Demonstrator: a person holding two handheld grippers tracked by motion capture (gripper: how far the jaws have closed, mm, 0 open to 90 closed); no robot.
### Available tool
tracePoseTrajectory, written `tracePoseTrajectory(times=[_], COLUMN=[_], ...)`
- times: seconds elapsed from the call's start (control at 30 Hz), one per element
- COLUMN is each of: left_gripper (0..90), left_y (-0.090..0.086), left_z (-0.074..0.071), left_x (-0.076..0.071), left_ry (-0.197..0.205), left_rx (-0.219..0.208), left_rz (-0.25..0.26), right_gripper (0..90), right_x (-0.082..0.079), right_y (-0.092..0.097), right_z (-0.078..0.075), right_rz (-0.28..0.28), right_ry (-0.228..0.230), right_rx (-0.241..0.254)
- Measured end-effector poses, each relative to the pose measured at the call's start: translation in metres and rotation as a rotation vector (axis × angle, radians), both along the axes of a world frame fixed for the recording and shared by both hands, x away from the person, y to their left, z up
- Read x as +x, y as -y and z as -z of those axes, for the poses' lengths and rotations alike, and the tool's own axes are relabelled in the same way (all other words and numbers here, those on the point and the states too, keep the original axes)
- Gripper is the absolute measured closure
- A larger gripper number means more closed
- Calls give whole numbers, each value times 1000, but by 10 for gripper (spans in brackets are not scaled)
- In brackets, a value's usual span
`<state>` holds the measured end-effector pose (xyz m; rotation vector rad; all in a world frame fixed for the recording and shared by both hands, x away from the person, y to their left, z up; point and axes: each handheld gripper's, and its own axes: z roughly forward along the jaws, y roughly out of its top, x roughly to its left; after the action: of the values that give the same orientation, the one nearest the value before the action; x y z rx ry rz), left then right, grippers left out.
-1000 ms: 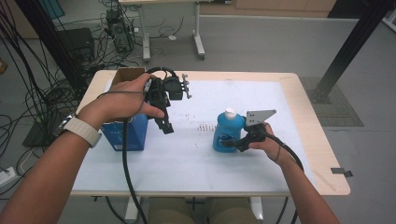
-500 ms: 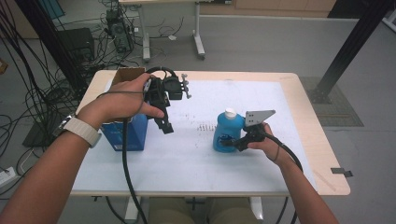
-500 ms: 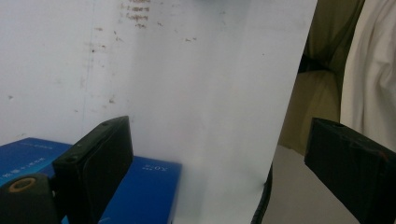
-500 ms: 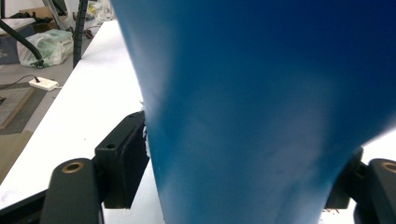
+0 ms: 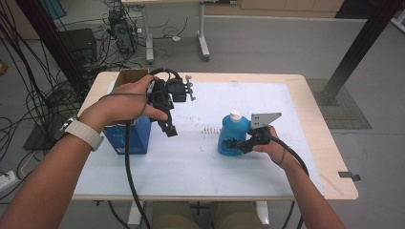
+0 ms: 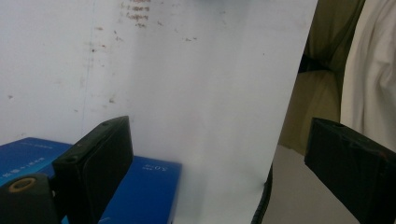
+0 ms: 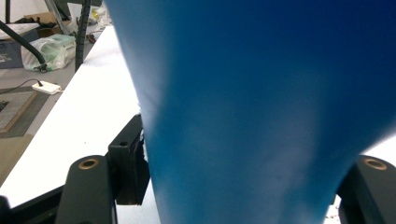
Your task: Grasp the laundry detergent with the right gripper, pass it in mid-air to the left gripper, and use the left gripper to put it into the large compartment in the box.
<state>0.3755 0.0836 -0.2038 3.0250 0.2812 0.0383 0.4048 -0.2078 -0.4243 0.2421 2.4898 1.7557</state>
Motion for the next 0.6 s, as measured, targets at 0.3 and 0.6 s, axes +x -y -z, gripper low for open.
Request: tracePoseTrajectory(times=[0.3,0.6], left_gripper=[84,84], left_y=[-1,-1], left_z=[0,0], left_x=[0,0], left_ry=[1,2], left_rx=[-2,-1], left_rz=[-3,0], right_gripper=[396,404], right_x=[0,0], right_y=[-1,-1], right_z=[1,1], right_rz=[-7,-10], right_ry=[8,11], right_rx=[4,2])
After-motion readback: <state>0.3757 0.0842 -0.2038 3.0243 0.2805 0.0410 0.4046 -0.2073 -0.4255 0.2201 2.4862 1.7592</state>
